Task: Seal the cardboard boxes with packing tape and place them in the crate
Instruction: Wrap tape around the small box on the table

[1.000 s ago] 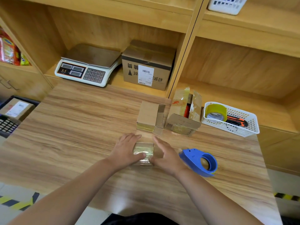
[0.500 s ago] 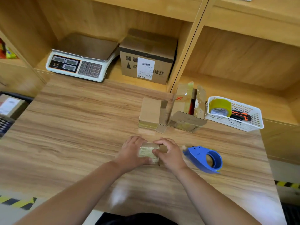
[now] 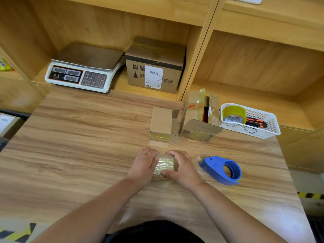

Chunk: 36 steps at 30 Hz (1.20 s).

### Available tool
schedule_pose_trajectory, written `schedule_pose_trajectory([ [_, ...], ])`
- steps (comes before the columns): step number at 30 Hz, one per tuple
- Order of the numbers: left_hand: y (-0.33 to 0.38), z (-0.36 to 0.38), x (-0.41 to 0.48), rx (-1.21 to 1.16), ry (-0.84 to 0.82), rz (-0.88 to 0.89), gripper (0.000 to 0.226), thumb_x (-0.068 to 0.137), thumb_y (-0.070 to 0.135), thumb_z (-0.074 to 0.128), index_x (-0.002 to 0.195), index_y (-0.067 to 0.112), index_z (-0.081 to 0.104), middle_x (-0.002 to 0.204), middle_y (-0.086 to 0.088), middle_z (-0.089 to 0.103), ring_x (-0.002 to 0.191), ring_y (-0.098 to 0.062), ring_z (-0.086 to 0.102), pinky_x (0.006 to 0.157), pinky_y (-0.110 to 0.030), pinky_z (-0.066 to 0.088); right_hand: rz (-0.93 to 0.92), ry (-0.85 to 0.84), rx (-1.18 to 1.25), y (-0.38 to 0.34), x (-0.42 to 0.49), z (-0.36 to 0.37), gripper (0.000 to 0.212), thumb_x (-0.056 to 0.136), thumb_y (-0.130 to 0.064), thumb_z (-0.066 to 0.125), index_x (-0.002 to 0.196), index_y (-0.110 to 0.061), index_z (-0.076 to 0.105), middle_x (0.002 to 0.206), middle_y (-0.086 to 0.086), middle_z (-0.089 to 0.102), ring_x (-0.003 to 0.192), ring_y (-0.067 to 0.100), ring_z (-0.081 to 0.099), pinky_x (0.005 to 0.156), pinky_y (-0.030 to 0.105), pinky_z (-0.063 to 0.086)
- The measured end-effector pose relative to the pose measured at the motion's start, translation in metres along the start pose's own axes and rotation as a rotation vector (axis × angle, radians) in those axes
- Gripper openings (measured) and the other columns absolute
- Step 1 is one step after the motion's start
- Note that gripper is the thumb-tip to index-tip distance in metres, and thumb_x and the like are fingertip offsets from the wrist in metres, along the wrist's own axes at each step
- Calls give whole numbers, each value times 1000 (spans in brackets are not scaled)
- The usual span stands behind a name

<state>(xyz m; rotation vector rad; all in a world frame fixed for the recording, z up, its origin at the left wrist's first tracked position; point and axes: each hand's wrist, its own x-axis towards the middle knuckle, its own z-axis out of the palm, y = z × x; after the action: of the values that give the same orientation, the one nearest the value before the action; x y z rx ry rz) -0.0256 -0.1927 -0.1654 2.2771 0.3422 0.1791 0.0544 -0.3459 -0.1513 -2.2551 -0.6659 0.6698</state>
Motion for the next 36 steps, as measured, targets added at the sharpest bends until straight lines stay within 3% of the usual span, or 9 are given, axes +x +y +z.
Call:
schedule_pose_trajectory([
  [6, -2, 0, 0, 21, -6, 31, 24, 98, 14, 44, 114, 6, 60, 105, -3, 55, 102, -19, 48, 87, -25, 34, 33, 208, 148, -12, 6, 10, 27, 74, -37, 77, 83, -47, 54, 95, -13, 51, 105, 19, 50, 96, 38, 40],
  [11, -6, -9, 4, -70, -144, 29, 28, 97, 18, 49, 123, 8, 55, 107, 3, 47, 108, -15, 44, 98, -33, 36, 16, 222, 75, -7, 8, 13, 15, 80, -37, 72, 86, -37, 59, 89, -19, 48, 106, 22, 46, 87, 30, 35],
  [14, -19, -29, 11, -44, -391, 10, 72, 82, 39, 69, 143, 21, 34, 123, 9, 41, 117, -5, 34, 102, -22, 30, 27, 233, 72, -7, 8, 13, 10, 83, -36, 69, 89, -33, 61, 91, -14, 49, 106, 22, 45, 82, 27, 32],
  [16, -26, -39, 13, -11, -407, -2, 86, 72, 46, 77, 143, 26, 32, 125, 14, 38, 117, -1, 33, 93, -6, 25, 20, 230, 64, -8, 7, 14, 9, 85, -36, 67, 91, -31, 62, 95, -9, 51, 106, 23, 46, 85, 28, 34],
  [19, -27, -34, 7, -37, -302, 17, 57, 79, 36, 74, 128, 20, 49, 119, 10, 46, 112, -6, 42, 81, 1, 26, 0, 234, -21, -9, 6, 14, 15, 88, -39, 62, 97, -27, 62, 97, -7, 53, 106, 22, 45, 81, 26, 31],
  [22, -28, -24, 0, -92, -204, 21, 37, 91, 25, 61, 124, 12, 51, 114, 5, 49, 107, -8, 44, 88, -15, 33, -9, 208, -110, -11, 4, 17, 24, 84, -48, 61, 99, -30, 56, 95, -11, 48, 103, 18, 40, 78, 26, 27],
  [29, -24, -14, -1, -117, -116, -5, 42, 91, 32, 39, 120, 7, 56, 114, 3, 52, 110, -10, 45, 92, -17, 32, 74, 224, -213, -27, 6, 25, 53, 61, -75, 52, 92, -33, 42, 83, -23, 32, 83, 4, 20, 82, 29, 29],
  [33, -30, -10, 1, -157, -29, -27, 26, 99, 18, 42, 114, 9, 61, 112, 8, 52, 109, -6, 44, 87, 1, 24, 140, 229, -241, -33, 8, 36, 54, 70, -80, 40, 92, -31, 40, 87, -19, 41, 94, 10, 34, 89, 33, 33],
  [36, -32, -8, 2, -139, -23, -7, 26, 100, 18, 42, 114, 10, 63, 115, 10, 50, 113, -4, 42, 88, 5, 18, 97, 217, -241, -30, 9, 37, 36, 85, -64, 44, 91, -29, 39, 89, -13, 46, 92, 11, 39, 97, 36, 31],
])
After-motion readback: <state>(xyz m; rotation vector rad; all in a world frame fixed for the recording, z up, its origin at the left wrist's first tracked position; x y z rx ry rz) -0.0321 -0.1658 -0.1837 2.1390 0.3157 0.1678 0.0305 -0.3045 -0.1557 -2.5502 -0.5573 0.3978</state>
